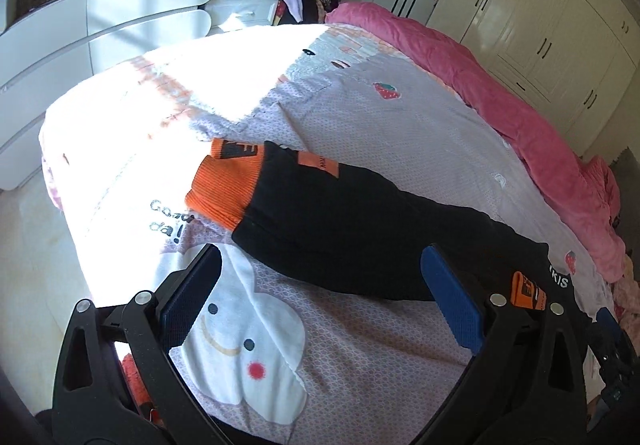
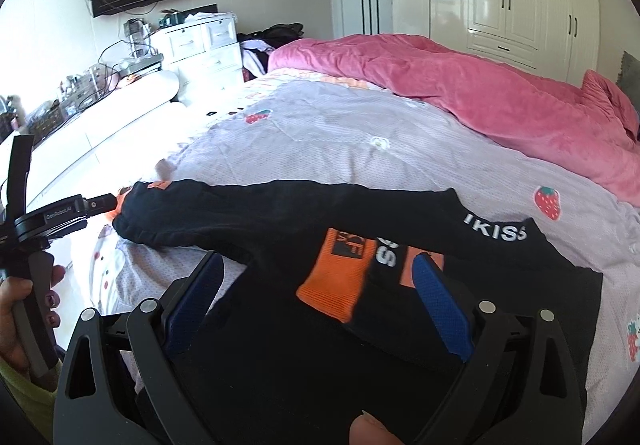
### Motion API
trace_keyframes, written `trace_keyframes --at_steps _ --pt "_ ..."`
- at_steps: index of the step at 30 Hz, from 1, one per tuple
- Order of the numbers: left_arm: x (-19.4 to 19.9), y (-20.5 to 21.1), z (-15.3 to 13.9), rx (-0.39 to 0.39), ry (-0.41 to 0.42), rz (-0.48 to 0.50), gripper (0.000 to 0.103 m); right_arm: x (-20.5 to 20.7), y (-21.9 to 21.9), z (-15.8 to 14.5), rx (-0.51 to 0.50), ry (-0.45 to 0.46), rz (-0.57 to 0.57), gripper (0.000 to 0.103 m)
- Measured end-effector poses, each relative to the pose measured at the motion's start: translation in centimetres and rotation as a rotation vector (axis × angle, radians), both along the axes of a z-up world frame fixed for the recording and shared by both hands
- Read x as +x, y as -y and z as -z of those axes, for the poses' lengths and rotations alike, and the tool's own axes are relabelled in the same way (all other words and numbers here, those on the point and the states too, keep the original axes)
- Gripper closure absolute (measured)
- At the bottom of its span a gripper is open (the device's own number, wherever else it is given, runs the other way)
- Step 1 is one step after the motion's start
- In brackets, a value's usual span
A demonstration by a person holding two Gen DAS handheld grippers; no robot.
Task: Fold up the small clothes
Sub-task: 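Close the left gripper on the orange cuff and lift it, then carry the sleeve across the body with the left gripper and release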
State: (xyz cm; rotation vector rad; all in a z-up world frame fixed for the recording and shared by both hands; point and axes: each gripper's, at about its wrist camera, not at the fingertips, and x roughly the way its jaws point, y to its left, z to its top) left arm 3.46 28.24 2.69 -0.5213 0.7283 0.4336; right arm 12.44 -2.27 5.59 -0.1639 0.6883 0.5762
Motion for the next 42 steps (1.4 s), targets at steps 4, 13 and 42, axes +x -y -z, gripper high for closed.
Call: trace_keyframes --at_steps 4,13,42 --pt "-0.4 -1.5 1.2 -0.031 -0.011 -0.039 0.009 0.0 -1.5 0.2 -0.003 0.0 -0.025 0.009" --pt "-0.1 -3.2 3.1 -0.118 0.002 -0.072 0.009 0.5 -4.1 1.4 -0.017 -0.021 -0.061 0.009" --pt "1.9 -1.8 -0.8 -0.145 0.305 0.005 0.094 1.7 1.0 3.3 0.044 -0.075 0.047 0.009"
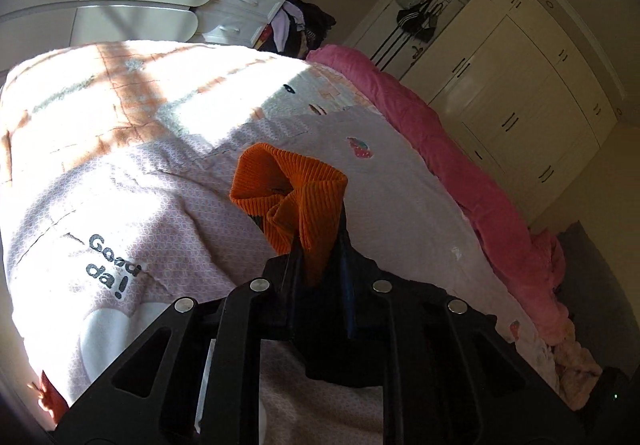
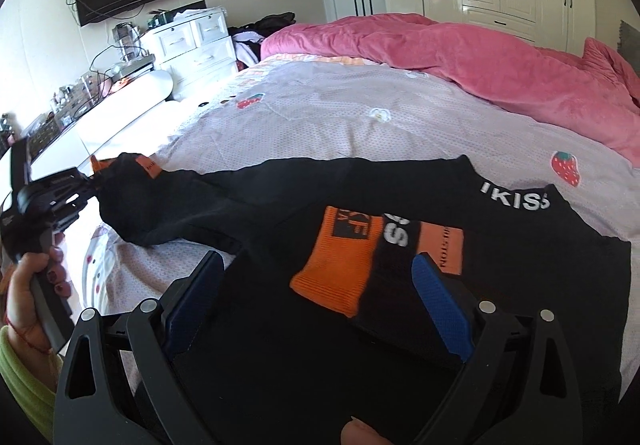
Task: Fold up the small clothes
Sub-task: 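Carry the sleeve across the body with the left gripper and release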
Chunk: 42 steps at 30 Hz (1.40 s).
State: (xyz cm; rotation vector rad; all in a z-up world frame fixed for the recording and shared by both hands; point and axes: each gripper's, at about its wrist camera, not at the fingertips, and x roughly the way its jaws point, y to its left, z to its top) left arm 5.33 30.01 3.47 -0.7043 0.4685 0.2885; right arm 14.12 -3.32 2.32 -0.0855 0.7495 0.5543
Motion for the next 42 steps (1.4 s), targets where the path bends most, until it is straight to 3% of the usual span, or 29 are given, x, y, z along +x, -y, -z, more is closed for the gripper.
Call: trace_keyframes --at_steps 7,13,21,23,29,33,36,42 --pt "0.3 7.9 -4.8 0.1 0.083 0.184 0.094 0.5 4.5 0.0 0.017 -0.002 0.087 0.009" --pt "0.8 13.8 -6.1 0.136 0.096 0.31 0.094 0.7 8.8 -0.4 0.057 -0.003 0.169 0.009" --pt "3.0 20.2 -5.3 0.204 0.066 0.466 0.094 0.9 13.7 -1.1 0.1 0.01 0.258 0.009" --pt "3.9 21.8 -4.7 0.214 0.054 0.517 0.099 0.9 15.0 -1.2 0.109 0.011 0.283 0.009" --pt "5.1 26.0 -1.9 0.226 -0.022 0.647 0.098 1.1 18.0 -1.0 0.127 0.0 0.347 0.009" --pt "4.8 27.1 -1.1 0.214 -0.049 0.707 0.091 1.1 18.8 -0.9 0.131 -0.006 0.36 0.009" --pt "4.2 27.1 -1.4 0.205 -0.046 0.724 0.079 1.0 18.7 -0.7 0.136 -0.016 0.357 0.009" --pt "3.6 25.1 -1.1 0.267 -0.094 0.634 0.065 1.0 16.3 0.0 0.134 -0.068 0.267 0.009"
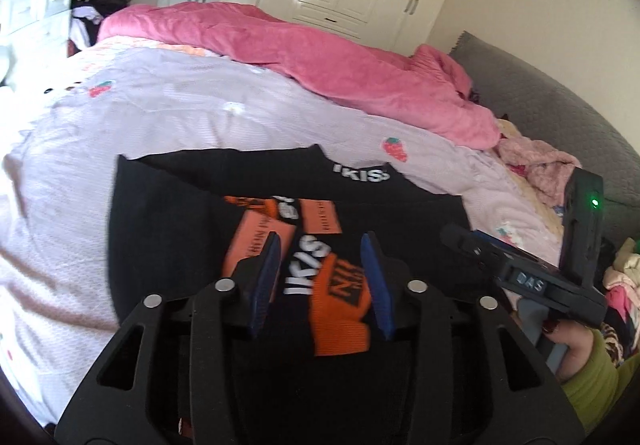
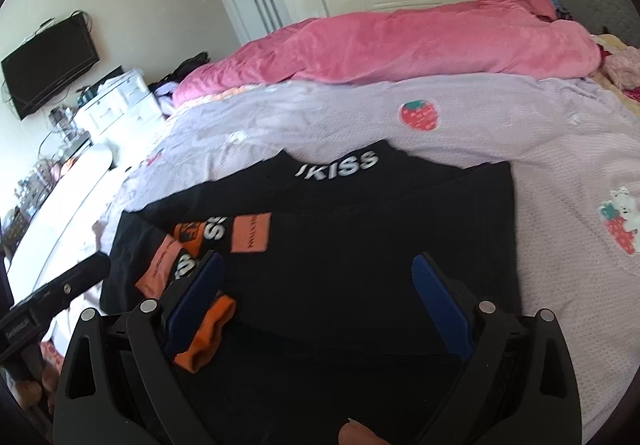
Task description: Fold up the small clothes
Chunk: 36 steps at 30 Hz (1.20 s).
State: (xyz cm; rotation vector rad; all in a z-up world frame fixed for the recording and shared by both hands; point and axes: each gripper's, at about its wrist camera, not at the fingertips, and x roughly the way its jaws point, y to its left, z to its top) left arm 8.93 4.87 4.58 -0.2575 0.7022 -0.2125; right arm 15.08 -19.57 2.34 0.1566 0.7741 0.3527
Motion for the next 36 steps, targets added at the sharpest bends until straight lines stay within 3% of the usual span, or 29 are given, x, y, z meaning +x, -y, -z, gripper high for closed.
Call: trace_keyframes --at_steps 4,9,11,17,19,26,32,36 --pt "-0.3 -2.4 -0.2 0.053 -0.006 -0.09 0.053 0.0 -2.9 1.1 0.009 -0.061 -0.109 0.009" --pt "-0.8 -6.1 -0.3 0.029 -0.019 -0.178 0.045 0.4 -5.8 2.9 0.01 -0.133 -0.189 0.009" --pt "-1.1 -7.3 -0.3 0.023 -0.021 -0.201 0.044 0.5 -6.8 3.5 0.004 -0.148 -0.214 0.014" --pt "-1.4 -9.1 -0.2 0.011 -0.027 -0.236 0.04 0.4 -9.9 4.3 -0.024 -0.156 -0.311 0.061" --pt "-1.5 -9.5 -0.1 0.003 -0.029 -0.244 0.04 -0.1 -10.7 3.9 -0.02 -0.13 -0.361 0.088" --pt "-1.3 -9.2 0.3 -0.011 -0.042 -0.233 0.04 -1.2 -11.4 -0.2 0.004 0.023 -0.395 0.091" --pt "-1.1 -8.5 0.4 -0.008 -0.045 -0.22 0.04 -0.4 -7.7 -5.6 0.007 0.171 -0.294 0.091" --pt "-1.0 -8.2 0.7 -0.012 -0.05 -0.211 0.04 0.9 -3.6 -6.8 -0.053 0.186 -0.163 0.091"
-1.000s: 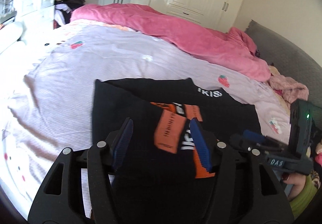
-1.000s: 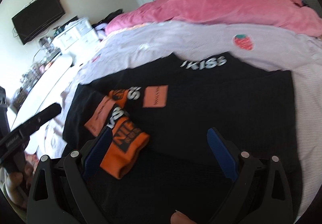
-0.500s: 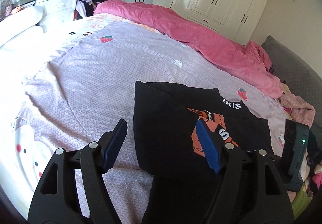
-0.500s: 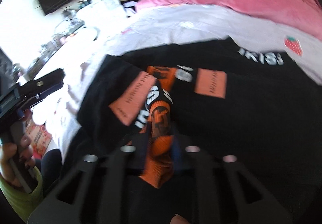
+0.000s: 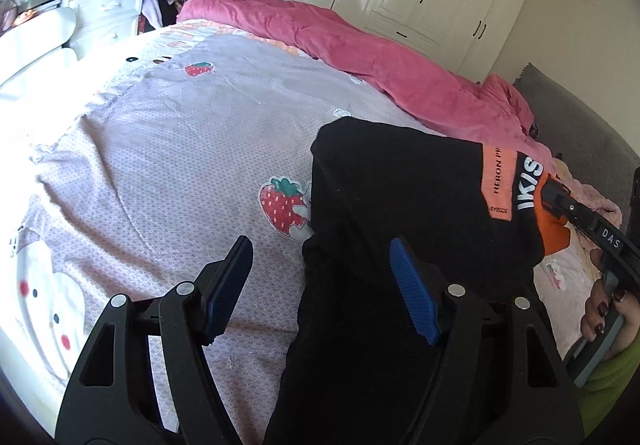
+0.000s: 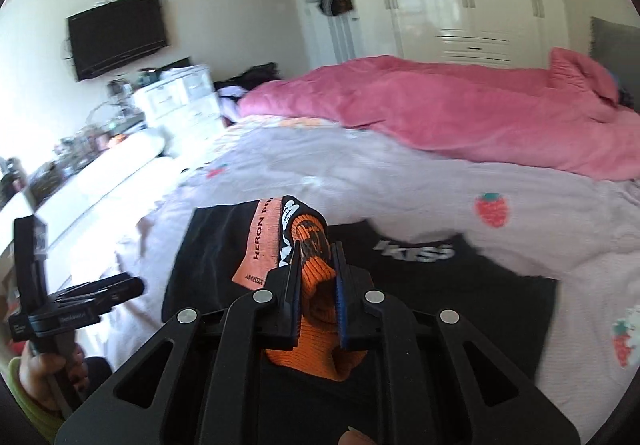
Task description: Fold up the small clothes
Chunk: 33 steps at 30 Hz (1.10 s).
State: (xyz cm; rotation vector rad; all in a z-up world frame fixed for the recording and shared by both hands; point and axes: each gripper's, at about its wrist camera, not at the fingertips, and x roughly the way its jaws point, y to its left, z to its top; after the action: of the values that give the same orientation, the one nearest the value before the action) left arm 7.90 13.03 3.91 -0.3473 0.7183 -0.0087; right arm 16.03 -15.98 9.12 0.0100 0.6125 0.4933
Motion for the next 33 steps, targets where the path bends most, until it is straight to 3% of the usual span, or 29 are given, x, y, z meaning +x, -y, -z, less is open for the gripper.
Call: trace_keyframes --at_steps 5,10,17,19,28,33 --pt "0.3 1.2 0.4 0.003 -0.014 0.028 0.039 1.9 3.2 2.0 -0.125 -0.037 0.126 0.091" --pt "1.1 3.3 1.5 0.023 -0.043 0.076 0.039 2.4 4.5 4.8 -0.167 -0.088 0.165 0.09" --pt "1.5 5.0 2.5 0.04 -0.06 0.119 0.039 2.7 5.3 5.6 -0.179 -0.095 0.205 0.085" --pt "1.6 5.0 2.6 0.041 -0.065 0.12 0.039 2.8 6.2 5.7 -0.177 -0.089 0.244 0.066" --pt "2.1 5.1 1.9 0.049 -0.042 0.113 0.04 2.6 9.9 7.2 -0.116 -0.163 0.282 0.06" --pt "5.1 6.9 0.6 0.077 -0.029 0.155 0.053 2.6 9.5 9.3 -0.1 -0.234 0.25 0.06"
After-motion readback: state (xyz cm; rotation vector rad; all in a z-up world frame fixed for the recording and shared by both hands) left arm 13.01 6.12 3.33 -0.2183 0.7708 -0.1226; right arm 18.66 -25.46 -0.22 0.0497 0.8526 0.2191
